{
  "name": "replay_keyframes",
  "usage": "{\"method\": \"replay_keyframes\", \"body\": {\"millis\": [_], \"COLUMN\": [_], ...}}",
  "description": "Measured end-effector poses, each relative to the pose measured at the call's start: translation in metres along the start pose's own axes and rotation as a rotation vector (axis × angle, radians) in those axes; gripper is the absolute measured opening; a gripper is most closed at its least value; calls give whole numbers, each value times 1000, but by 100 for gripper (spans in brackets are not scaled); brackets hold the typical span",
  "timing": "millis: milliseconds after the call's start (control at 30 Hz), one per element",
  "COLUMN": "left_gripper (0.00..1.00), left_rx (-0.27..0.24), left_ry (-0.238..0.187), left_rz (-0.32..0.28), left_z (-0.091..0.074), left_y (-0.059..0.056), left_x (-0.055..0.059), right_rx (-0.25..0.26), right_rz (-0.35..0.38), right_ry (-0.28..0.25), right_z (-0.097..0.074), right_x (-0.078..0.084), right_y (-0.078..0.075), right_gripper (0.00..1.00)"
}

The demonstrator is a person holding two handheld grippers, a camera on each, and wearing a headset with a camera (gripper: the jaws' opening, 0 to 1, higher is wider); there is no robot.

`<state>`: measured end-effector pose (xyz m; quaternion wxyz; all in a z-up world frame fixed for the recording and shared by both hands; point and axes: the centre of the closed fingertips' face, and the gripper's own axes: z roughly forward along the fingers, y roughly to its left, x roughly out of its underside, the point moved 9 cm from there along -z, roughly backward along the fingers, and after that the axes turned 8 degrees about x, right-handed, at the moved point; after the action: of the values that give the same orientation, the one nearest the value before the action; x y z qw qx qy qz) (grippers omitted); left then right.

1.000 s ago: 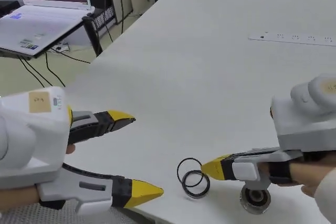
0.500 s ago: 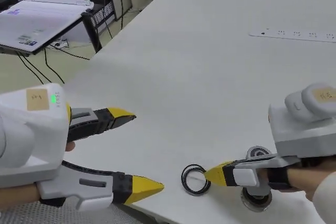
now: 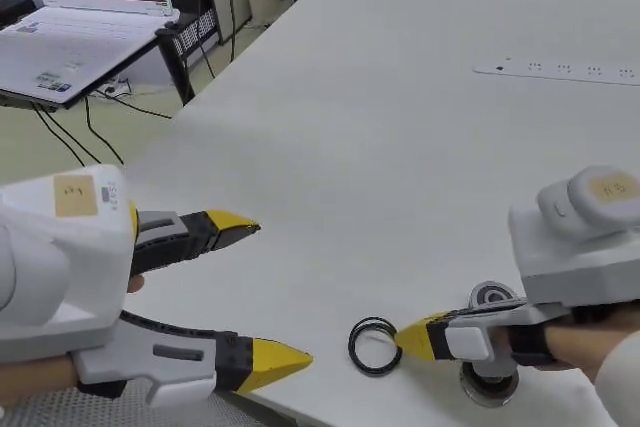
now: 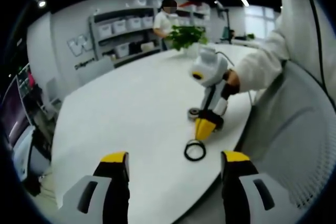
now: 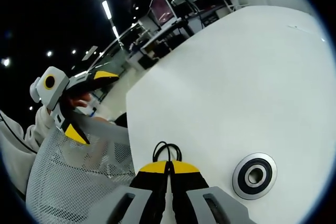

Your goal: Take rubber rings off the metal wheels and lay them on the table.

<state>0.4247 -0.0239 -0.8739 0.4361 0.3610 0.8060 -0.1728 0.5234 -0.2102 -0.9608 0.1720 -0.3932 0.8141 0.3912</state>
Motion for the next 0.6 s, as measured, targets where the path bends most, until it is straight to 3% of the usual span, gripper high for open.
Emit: {"method": "replay_keyframes", "body": {"millis": [600], "left_gripper": [72], "left_rx": [5], "left_ry": [6], "left_rz": [1], "left_z": [0], "left_y": [-1], "left_x": [0], "right_rx": [42], "right_rz": [-70], "right_ry": [23], "right_z": [2], "right_x": [1], "right_y": [1], "right_gripper": [2]}}
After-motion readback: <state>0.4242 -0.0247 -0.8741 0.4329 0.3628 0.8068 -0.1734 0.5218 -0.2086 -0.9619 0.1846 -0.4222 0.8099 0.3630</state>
